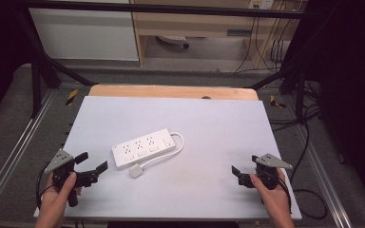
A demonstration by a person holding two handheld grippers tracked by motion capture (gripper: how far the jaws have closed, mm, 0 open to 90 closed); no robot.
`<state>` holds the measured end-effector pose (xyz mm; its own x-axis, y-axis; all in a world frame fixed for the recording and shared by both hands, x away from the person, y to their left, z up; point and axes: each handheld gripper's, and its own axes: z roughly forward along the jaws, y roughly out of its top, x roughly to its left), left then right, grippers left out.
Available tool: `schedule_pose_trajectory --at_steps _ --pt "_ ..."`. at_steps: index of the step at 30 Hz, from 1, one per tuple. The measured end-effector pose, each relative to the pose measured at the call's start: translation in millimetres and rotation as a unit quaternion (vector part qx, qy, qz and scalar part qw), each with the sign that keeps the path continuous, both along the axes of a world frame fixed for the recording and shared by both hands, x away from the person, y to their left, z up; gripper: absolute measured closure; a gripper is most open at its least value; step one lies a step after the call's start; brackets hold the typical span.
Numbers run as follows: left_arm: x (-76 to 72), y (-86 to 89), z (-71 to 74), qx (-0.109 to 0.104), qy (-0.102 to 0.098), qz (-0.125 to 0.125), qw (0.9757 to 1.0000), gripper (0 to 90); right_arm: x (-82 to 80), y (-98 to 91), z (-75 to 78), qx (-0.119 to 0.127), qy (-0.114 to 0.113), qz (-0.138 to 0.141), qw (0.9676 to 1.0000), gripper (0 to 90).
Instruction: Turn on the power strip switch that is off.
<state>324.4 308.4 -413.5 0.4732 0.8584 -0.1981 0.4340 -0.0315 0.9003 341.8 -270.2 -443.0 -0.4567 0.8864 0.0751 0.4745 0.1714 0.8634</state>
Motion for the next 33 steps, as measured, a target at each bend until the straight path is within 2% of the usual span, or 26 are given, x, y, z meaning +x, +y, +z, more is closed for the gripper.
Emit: schedule_pose_trajectory --at_steps 3,6,11,14,21,24,28,33 --pt "-0.2 1.8 -1.9 0.0 0.004 0.003 1.0 6.8 -0.4 1.2 -0.1 -0.001 0.005 0.004 1.0 6.5" --pt "-0.8 5.0 -1.3 -0.005 0.0 0.008 1.0 6.9 0.8 3.2 -0.7 -0.005 0.007 0.007 0.9999 6.4" --pt "-1.6 7.5 1.3 -0.001 -0.006 0.012 0.9999 6.9 -0.8 4.3 -1.2 -0.011 0.004 0.005 0.9999 4.8" --pt "-2.1 6.8 2.3 0.0 -0.012 0.014 0.9998 6.9 -1.6 2.8 0.2 -0.008 0.001 0.003 1.0 4.8" --pt "-2.6 9.4 3.7 0.006 -0.01 0.015 0.9998 6.0 -0.6 3.6 1.0 -0.005 0.002 0.004 1.0 4.9" --pt "-3.4 9.1 5.4 0.002 -0.013 0.015 0.9998 6.0 -1.8 3.0 1.9 -0.006 -0.001 0.001 1.0 4.9" --pt "-3.9 10.6 8.0 -0.013 -0.021 0.016 0.9996 6.2 -1.8 2.5 1.9 -0.004 0.001 0.0 1.0 4.8" --pt "-4.0 14.2 9.3 -0.014 -0.028 0.028 0.9991 6.4 -0.7 2.3 2.1 -0.002 0.002 0.0 1.0 4.8"
